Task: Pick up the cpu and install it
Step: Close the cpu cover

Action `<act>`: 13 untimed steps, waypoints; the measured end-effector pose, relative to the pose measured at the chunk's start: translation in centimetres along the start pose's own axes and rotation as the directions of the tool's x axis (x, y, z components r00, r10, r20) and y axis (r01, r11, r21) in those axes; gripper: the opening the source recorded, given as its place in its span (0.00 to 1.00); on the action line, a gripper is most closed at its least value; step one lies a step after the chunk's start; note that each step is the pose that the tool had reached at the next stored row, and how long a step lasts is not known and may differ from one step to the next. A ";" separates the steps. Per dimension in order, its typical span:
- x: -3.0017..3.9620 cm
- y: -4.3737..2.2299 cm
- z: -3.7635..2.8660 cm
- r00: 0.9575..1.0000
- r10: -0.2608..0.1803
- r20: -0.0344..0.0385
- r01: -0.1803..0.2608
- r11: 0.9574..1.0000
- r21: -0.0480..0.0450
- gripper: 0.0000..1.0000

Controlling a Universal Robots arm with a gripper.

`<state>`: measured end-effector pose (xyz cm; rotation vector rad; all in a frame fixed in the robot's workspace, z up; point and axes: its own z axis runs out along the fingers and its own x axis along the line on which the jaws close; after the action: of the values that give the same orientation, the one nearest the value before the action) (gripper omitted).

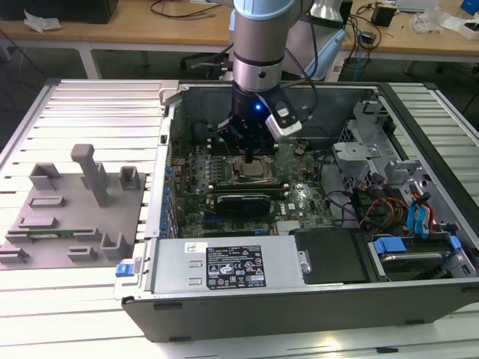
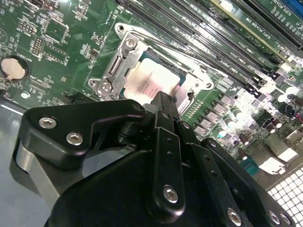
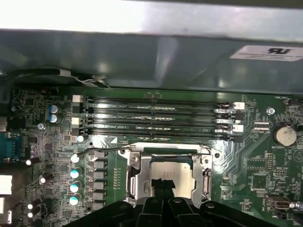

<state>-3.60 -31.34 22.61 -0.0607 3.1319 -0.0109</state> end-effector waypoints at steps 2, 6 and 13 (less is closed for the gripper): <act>0.19 0.00 0.05 1.000 -0.004 0.000 0.004 1.000 0.000 0.11; 0.57 -0.30 0.28 1.000 -0.010 0.000 0.010 1.000 0.000 0.11; 0.75 -0.33 0.35 1.000 -0.011 0.000 0.011 1.000 0.000 0.11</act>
<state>-4.33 -31.70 22.26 -0.0782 3.1310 -0.0108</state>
